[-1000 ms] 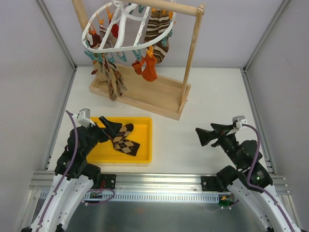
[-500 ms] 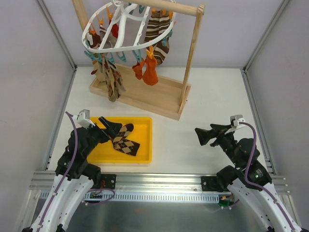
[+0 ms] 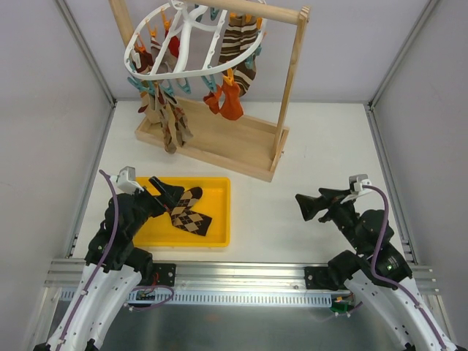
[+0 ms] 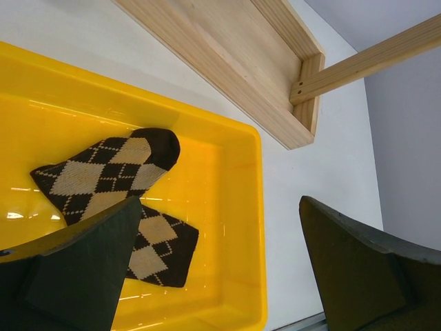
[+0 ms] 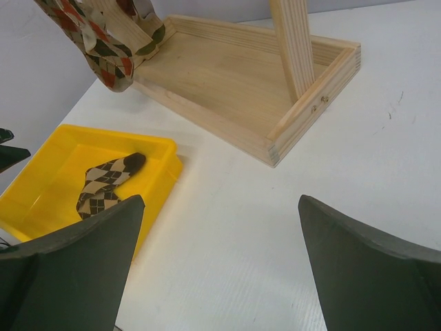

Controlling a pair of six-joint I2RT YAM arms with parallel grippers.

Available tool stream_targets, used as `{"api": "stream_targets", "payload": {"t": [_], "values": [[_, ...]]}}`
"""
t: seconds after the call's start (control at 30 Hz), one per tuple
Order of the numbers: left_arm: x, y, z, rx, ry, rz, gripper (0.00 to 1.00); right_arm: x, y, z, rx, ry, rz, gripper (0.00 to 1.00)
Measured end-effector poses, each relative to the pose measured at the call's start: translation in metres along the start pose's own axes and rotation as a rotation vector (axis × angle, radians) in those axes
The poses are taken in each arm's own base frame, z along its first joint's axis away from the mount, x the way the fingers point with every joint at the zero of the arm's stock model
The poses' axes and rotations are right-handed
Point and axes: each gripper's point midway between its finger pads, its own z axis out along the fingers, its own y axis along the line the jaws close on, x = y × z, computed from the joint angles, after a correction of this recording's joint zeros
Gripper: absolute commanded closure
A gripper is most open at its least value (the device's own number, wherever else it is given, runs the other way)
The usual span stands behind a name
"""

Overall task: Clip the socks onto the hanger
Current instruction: Reset both arms

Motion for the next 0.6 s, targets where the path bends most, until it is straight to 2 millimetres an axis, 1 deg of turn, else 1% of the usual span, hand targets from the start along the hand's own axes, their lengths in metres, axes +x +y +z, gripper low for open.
{"api": "stream_targets", "payload": {"t": [0.17,0.6], "values": [[0.0014,0.0057,0.0018,-0.021,-0.008,-0.013,0.01,-0.0003,-0.0006,-0.0015,0.002,-0.004,0.001,0.00],[0.0012,0.0059,0.0019,-0.021,-0.009,-0.015,0.01,-0.0011,-0.0003,-0.0026,0.000,-0.009,0.001,0.00]]}}
